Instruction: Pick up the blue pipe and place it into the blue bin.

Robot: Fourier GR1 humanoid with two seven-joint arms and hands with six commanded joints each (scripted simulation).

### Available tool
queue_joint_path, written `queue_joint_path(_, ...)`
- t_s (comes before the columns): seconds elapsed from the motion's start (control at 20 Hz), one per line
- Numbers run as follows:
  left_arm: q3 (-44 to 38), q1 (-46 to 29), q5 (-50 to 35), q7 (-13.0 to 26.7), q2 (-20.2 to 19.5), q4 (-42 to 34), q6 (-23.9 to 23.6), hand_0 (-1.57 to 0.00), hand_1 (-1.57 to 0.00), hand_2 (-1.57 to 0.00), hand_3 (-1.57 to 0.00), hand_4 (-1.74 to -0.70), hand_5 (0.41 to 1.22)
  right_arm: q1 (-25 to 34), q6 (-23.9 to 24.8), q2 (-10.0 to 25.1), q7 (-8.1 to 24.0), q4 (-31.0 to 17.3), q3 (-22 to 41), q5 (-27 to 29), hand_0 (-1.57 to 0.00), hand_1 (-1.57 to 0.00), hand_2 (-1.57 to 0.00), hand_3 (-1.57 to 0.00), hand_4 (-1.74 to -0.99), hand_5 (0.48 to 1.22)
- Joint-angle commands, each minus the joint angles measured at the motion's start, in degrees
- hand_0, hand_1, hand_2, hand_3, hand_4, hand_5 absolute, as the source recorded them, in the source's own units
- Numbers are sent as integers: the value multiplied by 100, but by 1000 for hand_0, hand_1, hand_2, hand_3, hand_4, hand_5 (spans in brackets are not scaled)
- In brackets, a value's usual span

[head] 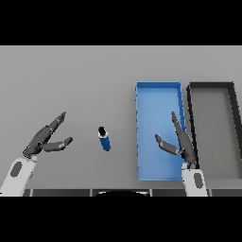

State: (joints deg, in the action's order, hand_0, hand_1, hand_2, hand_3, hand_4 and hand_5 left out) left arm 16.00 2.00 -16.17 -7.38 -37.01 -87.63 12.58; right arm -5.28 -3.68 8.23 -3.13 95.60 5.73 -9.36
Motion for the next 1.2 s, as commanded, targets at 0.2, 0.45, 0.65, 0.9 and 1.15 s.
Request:
queue_joint_path(0.2, 476, -136, 157, 294, 14, -496, 255, 1, 1, 1, 1, -1196, 523, 85, -86, -44, -53, -7, 31, 90, 1, 1, 1, 1, -1266, 633)
queue_joint_path(0.45, 986, 184, 552, 613, 492, -477, 234, 1, 1, 1, 1, -1206, 488, -21, -128, 12, -45, 37, 15, 92, 1, 1, 1, 1, -1296, 651)
queue_joint_path(0.65, 1242, 200, 927, 402, 936, -310, 6, 1, 1, 1, 1, -1216, 491, 51, -113, -14, 113, 6, 14, 90, 1, 1, 1, 1, -1300, 652)
queue_joint_path(0.9, 1340, 543, 1176, 344, 1532, 237, -258, 1, 1, 1, 1, -1223, 502, -9, -126, -42, 3, 39, -4, 146, 1, 1, 1, 1, -1318, 654)
queue_joint_path(1.15, 1485, 783, 1514, 77, 1912, 707, -420, 1, 1, 1, 1, -1162, 490, -120, -85, -39, 110, 182, 25, 92, 1, 1, 1, 1, -1326, 665)
